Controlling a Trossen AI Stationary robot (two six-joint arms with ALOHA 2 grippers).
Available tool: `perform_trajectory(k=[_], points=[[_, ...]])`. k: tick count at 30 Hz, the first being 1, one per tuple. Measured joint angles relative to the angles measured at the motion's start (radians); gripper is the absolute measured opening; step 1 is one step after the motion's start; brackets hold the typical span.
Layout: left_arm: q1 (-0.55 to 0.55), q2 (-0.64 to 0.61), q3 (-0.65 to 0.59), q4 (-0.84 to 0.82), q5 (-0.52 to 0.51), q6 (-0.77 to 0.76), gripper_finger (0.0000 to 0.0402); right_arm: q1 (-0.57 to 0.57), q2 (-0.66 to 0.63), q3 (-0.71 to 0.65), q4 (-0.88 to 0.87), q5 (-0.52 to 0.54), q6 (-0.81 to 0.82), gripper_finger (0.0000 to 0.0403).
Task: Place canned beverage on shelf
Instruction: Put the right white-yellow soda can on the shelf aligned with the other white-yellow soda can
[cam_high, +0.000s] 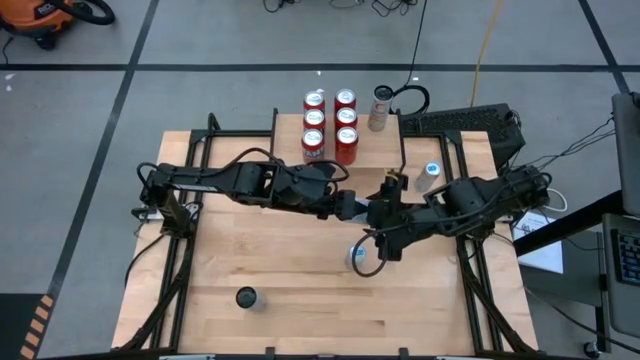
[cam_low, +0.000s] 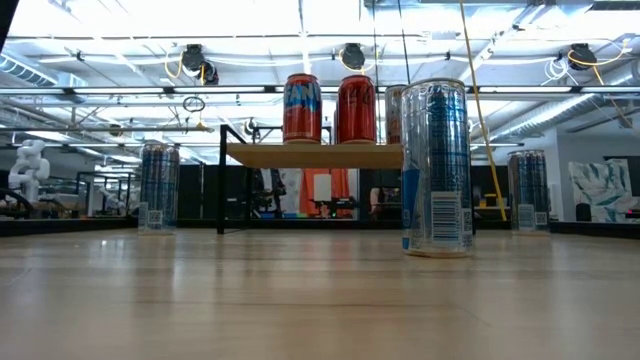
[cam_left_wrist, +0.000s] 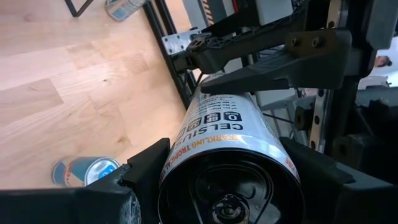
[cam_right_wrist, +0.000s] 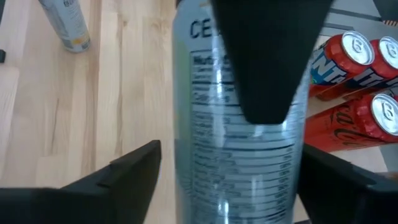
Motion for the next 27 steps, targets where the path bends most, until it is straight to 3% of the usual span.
perform_trajectory(k=[8, 16, 27], points=[[0.001, 0.000, 0.000, 0.000, 0.003, -0.001, 0.0256, -0.007, -0.002, 0.000, 0.004, 0.001, -0.011, 0.0245], [0.001, 0.000, 0.000, 0.008, -0.004, 0.028, 0.0261, -0.007, -0.002, 0.000, 0.002, 0.006, -0.027, 0.0236], [0.007, -0.007, 0.001, 0.056, -0.047, 0.090, 0.0372, -0.006, -0.005, -0.001, 0.004, -0.049, -0.026, 0.0237]])
